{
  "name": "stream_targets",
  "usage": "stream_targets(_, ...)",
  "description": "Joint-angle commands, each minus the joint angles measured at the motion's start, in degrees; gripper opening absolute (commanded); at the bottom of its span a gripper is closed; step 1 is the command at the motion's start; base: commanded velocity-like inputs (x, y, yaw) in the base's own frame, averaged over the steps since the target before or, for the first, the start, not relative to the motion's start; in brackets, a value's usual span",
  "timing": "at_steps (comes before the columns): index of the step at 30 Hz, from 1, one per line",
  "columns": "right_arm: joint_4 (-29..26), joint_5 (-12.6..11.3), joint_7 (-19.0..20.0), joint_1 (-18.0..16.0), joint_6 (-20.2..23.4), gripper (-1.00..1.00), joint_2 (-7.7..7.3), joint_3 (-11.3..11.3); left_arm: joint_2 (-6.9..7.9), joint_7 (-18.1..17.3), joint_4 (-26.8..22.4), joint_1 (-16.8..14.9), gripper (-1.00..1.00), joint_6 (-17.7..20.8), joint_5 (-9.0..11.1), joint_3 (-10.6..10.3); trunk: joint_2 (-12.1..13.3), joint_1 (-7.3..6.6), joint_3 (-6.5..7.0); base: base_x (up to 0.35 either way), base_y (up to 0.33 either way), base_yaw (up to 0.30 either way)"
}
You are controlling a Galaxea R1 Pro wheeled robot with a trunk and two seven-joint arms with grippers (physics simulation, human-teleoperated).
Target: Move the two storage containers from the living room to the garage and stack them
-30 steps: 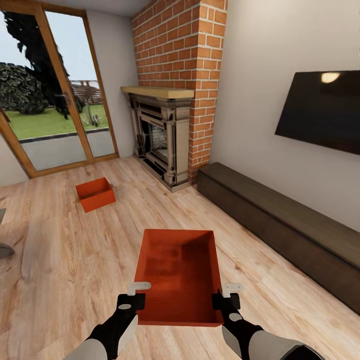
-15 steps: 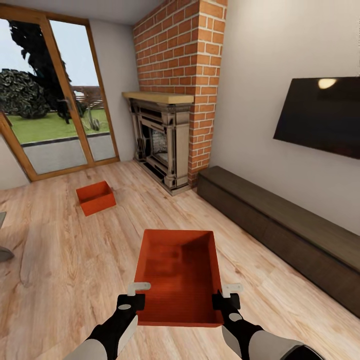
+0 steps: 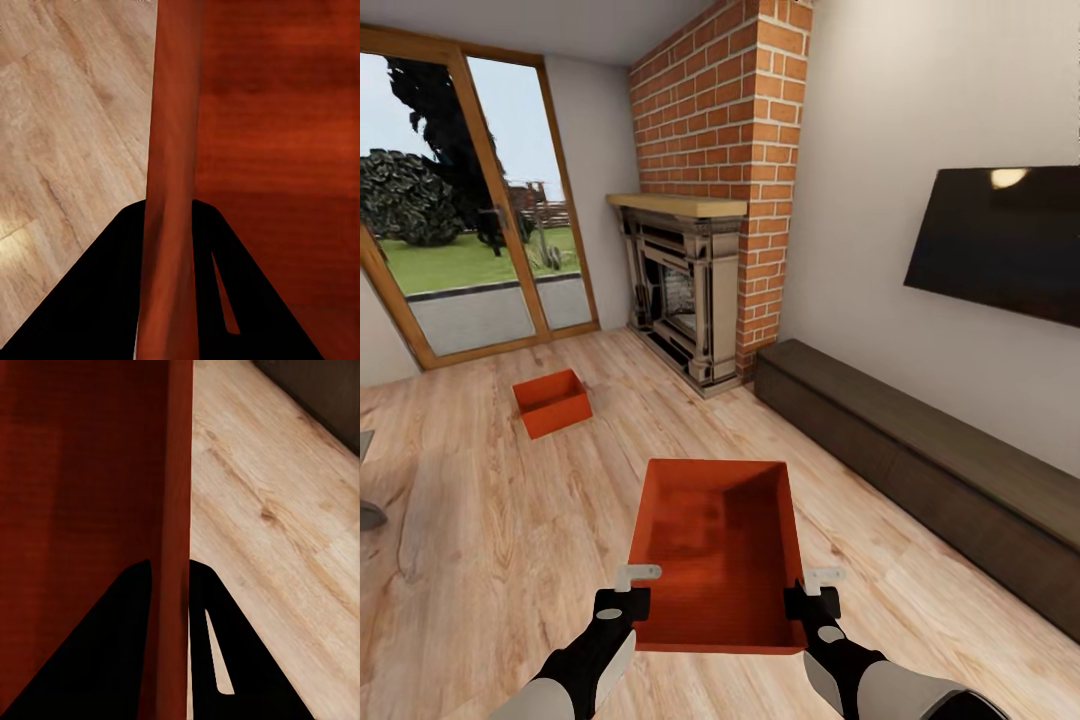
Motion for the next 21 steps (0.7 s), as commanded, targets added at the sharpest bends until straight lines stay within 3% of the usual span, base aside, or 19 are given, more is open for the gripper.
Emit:
stream_targets(1, -0.14, -0.12, -0.21, -0.05, -0.77, -1.0, 0.0, -2.77, 0.06, 1.57, 0.0, -0.02, -1.0, 0.46, 0.28, 3.74, -0.04, 0.0, 0.04, 0.0, 0.0, 0.0)
stream_targets(21, -0.14, -0.12, -0.21, -0.05, -0.77, -1.0, 0.0, -2.77, 0.06, 1.57, 0.0, -0.02, -1.0, 0.51, 0.28, 3.74, -0.04, 0.0, 1.91, 0.0, 0.0, 0.0)
